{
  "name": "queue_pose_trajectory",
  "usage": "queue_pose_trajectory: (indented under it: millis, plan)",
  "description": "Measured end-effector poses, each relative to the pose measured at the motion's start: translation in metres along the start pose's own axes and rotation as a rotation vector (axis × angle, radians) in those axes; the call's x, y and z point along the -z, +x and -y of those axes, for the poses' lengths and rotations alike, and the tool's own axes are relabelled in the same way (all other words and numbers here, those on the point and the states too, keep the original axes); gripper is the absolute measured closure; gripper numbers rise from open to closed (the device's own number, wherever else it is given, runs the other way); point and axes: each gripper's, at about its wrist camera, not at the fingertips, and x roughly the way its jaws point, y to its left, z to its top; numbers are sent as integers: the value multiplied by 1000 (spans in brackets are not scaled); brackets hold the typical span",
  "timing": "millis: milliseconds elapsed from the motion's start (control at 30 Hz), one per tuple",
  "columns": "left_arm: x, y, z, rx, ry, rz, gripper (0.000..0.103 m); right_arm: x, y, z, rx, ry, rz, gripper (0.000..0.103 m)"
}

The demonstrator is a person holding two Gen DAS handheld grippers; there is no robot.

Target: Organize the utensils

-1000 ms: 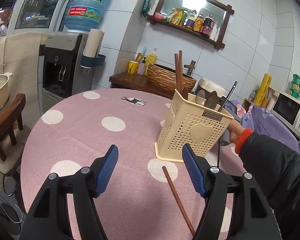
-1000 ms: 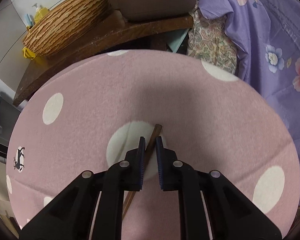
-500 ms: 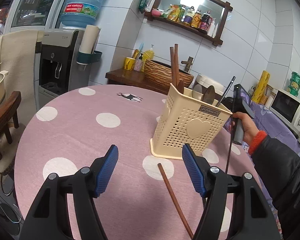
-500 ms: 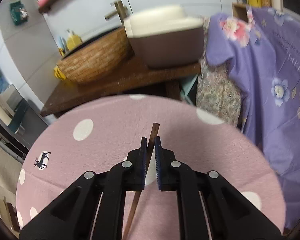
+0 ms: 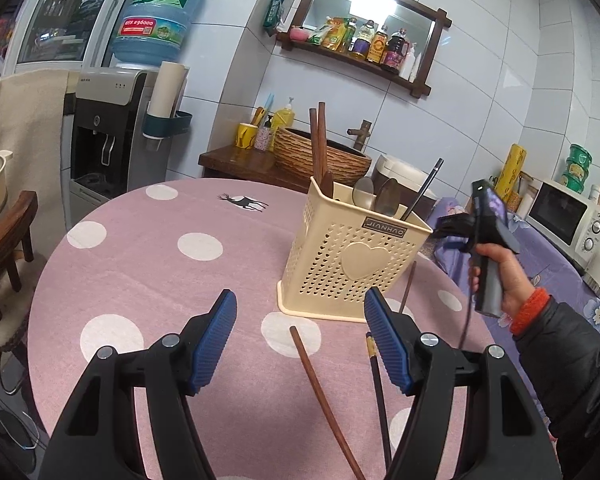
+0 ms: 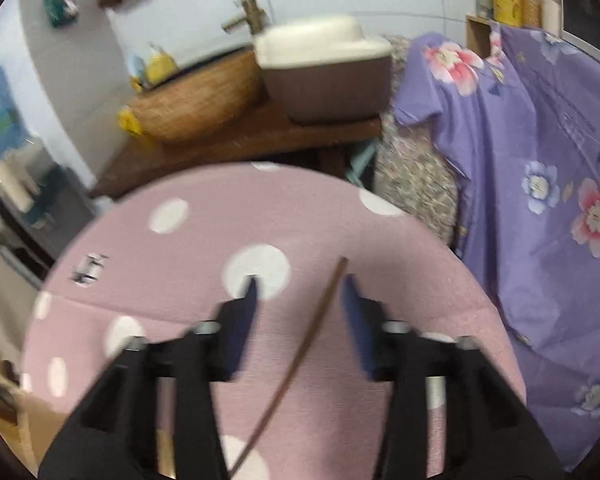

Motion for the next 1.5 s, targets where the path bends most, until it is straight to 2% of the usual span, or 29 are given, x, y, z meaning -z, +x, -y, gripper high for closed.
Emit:
queue_pose_trajectory:
  millis: [67, 300, 467, 533, 567, 667, 800, 867, 967, 1233, 1500]
  plan:
    - [0, 1, -3, -6, -5, -5, 37, 7, 20, 1, 56, 34, -31, 50]
    - [0, 9, -14, -29, -14, -21, 37, 19, 72, -5, 146, 106, -122, 60]
    - [1, 14, -23, -32, -31, -31, 37, 18, 82, -10, 197, 88, -79, 76]
    - [2, 16, -23, -34, -27, -36, 37, 16, 88, -11, 225, 87, -67, 90]
    - [3, 17, -23, -36, -26, -38, 37, 15, 89, -12, 231, 80, -61, 93]
    - [5, 19, -25, -37, -30, -48, 37, 14, 91, -14, 235, 74, -52, 94]
    - [5, 19, -28, -41, -42, -50, 37, 14, 87, 4, 127, 144, -45, 95]
    - [5, 19, -29, -41, -44, -50, 37, 13, 77, 5, 94, 153, -23, 95]
    - [6, 16, -27, -36, -44, -47, 37, 11, 49, 13, -5, 172, 21, 95]
    - [7, 9, -18, -19, -41, -39, 37, 18, -68, 23, -219, 92, 182, 95]
    - [10, 5, -8, -3, -30, -49, 37, 46, -186, 23, -316, -73, 322, 95]
